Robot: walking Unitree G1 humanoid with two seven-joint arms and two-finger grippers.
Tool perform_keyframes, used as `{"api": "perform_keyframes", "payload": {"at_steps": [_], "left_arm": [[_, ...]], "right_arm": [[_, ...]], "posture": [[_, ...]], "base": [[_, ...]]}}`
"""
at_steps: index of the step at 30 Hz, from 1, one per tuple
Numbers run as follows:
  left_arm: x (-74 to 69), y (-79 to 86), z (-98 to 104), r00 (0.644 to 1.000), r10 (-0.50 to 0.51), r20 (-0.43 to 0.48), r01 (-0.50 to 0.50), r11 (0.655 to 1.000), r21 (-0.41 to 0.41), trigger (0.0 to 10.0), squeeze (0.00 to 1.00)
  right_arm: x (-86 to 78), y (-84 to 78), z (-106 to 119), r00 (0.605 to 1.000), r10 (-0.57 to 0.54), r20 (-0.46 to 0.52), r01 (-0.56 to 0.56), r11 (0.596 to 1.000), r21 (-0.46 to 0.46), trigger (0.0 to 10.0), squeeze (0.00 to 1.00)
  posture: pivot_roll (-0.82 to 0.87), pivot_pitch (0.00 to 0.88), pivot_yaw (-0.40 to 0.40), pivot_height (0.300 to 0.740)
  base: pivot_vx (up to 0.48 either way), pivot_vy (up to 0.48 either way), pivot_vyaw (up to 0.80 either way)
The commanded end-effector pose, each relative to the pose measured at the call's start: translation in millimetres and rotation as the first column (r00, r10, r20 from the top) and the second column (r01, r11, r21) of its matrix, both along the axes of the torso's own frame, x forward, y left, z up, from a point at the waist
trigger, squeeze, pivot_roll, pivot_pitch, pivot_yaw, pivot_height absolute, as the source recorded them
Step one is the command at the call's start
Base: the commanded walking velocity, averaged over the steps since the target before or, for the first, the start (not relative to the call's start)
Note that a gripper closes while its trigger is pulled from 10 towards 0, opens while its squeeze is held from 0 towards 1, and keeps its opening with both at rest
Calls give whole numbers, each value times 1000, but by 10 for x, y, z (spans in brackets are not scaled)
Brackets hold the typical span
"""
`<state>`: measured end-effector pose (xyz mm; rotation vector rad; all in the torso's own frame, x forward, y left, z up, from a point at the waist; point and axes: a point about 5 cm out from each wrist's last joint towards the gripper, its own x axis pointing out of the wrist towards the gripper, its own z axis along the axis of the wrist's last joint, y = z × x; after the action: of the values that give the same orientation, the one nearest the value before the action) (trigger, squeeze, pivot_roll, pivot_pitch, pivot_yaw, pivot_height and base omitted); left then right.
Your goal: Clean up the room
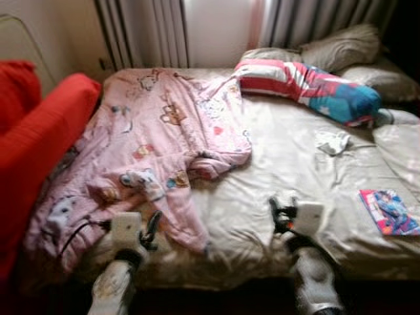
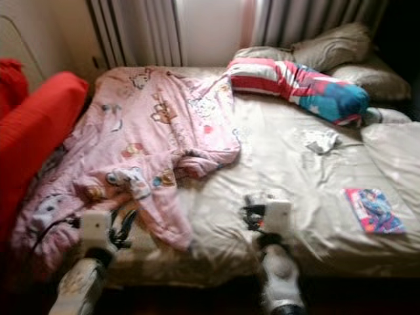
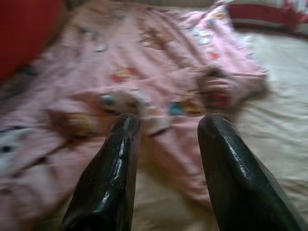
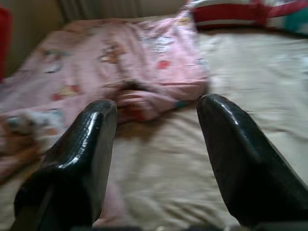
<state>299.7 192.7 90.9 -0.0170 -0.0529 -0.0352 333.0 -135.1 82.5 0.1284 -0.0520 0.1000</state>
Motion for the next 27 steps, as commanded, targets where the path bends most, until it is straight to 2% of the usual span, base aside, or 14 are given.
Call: {"api": "perform_keyframes", "payload": {"at_steps": [1, 7, 9, 10, 12, 19, 22, 23, 27], "left_arm": [[-24, -36, -60, 1000, -6, -25, 6, 1000, -12, 10000, 0], [-45, -5, -150, 998, -6, -68, 6, 1000, -5, 10000, 0], [-115, 72, -349, 987, 2, -160, 2, 1000, 22, 10000, 0], [-115, 72, -349, 987, 2, -160, 2, 1000, 22, 10000, 0], [-206, 174, -546, 967, 35, -254, -22, 998, 55, 10000, 0], [-316, 267, -698, 945, 62, -320, -48, 997, 52, 10000, 0], [-407, 306, -875, 914, 66, -400, -50, 997, 50, 10000, 0], [-464, 326, -961, 893, 70, -445, -48, 997, 60, 10000, 0], [-553, 365, -1068, 863, 84, -498, -61, 996, 63, 10000, 0]], "right_arm": [[-38, -112, -54, 999, -33, -14, 32, 999, -4, 10000, 0], [-40, -115, -56, 999, -34, -14, 34, 999, -4, 10000, 0], [-36, -105, -53, 999, -33, -14, 33, 999, -3, 10000, 0], [-36, -105, -53, 999, -33, -14, 33, 999, -3, 10000, 0], [-34, -102, -50, 999, -34, -13, 34, 999, -2, 10000, 0], [-35, -107, -55, 999, -36, -16, 36, 999, -3, 10000, 0], [-43, -108, -67, 999, -36, -19, 36, 999, -3, 10000, 0], [-40, -105, -66, 999, -35, -20, 35, 999, -3, 10000, 0], [-37, -104, -63, 999, -36, -19, 36, 999, -2, 10000, 0]], "posture": [[21, 175, 30, 740], [27, 180, 32, 740], [27, 183, 34, 740], [27, 183, 34, 740], [27, 184, 35, 740], [28, 188, 36, 740], [28, 188, 36, 740], [33, 188, 36, 740], [33, 188, 36, 740]], "base": [[0, 480, 0], [0, 480, 0], [0, 0, 0], [0, 0, 0], [0, 0, 0], [0, 0, 0], [0, 0, 0], [0, 0, 0], [0, 0, 0]]}}
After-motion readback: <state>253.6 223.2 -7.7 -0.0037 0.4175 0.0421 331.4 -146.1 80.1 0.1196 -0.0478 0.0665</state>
